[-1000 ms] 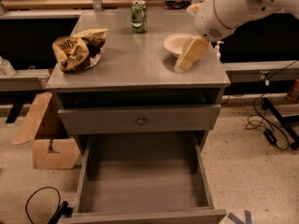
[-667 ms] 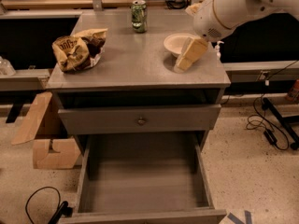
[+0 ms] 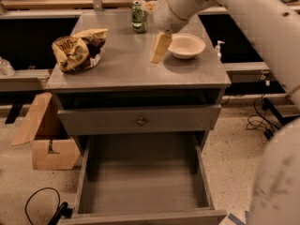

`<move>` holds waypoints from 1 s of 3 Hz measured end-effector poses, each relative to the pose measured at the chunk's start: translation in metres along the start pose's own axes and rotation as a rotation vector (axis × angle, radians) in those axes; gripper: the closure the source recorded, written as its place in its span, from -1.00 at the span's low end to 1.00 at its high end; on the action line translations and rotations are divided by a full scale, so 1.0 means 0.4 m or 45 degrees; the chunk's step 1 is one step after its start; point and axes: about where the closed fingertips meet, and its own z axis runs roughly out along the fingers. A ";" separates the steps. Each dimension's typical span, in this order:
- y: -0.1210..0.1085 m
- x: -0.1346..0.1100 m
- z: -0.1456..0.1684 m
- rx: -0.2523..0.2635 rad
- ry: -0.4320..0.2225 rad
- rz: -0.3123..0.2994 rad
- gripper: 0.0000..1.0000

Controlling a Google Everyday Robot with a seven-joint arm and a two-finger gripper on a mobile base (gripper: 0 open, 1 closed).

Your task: Place brown chip bag into middle drawer

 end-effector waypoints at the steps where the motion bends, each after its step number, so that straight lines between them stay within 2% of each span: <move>1: -0.026 -0.075 0.122 -0.102 -0.012 -0.232 -1.00; 2: -0.054 -0.137 0.208 -0.138 -0.016 -0.416 -1.00; 3: -0.081 -0.194 0.269 -0.121 -0.032 -0.553 -1.00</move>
Offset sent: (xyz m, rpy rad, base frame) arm 0.0549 0.1381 -0.0288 -0.2537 -0.1708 0.4307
